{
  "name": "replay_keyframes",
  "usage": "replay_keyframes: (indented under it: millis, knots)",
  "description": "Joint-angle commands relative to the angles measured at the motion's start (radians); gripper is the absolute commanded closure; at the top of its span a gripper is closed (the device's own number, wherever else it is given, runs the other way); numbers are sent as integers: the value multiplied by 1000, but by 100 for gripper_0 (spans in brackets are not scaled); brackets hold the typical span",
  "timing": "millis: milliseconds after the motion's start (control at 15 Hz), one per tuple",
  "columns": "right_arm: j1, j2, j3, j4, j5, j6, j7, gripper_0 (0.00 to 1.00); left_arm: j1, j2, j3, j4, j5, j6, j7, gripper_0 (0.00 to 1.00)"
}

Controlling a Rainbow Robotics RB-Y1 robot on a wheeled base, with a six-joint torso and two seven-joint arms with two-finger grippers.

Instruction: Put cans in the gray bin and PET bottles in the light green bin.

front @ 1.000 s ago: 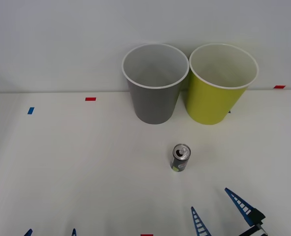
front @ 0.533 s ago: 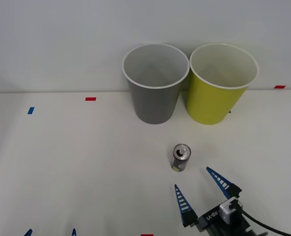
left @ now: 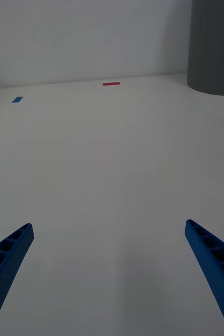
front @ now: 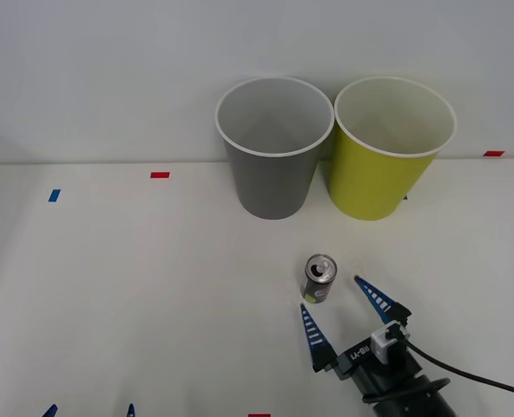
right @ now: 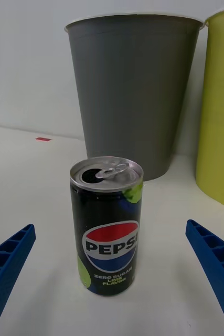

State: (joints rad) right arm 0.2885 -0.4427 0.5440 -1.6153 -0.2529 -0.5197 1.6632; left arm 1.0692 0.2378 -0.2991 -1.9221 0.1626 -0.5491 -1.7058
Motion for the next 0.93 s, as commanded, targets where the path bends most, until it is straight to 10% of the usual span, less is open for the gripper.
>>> replay_keyframes:
  millis: [67, 867, 933]
  knots:
    - [-48, 16, -7, 2, -8, 52, 1, 0, 0, 0, 0, 0, 0, 0, 0, 0]
    - [-108, 28, -12, 2, -31, 144, 0, 0, 0, 0, 0, 0, 0, 0, 0, 0]
    - [-106, 27, -13, 3, -32, 144, 0, 25, 0, 0, 0, 0, 0, 0, 0, 0]
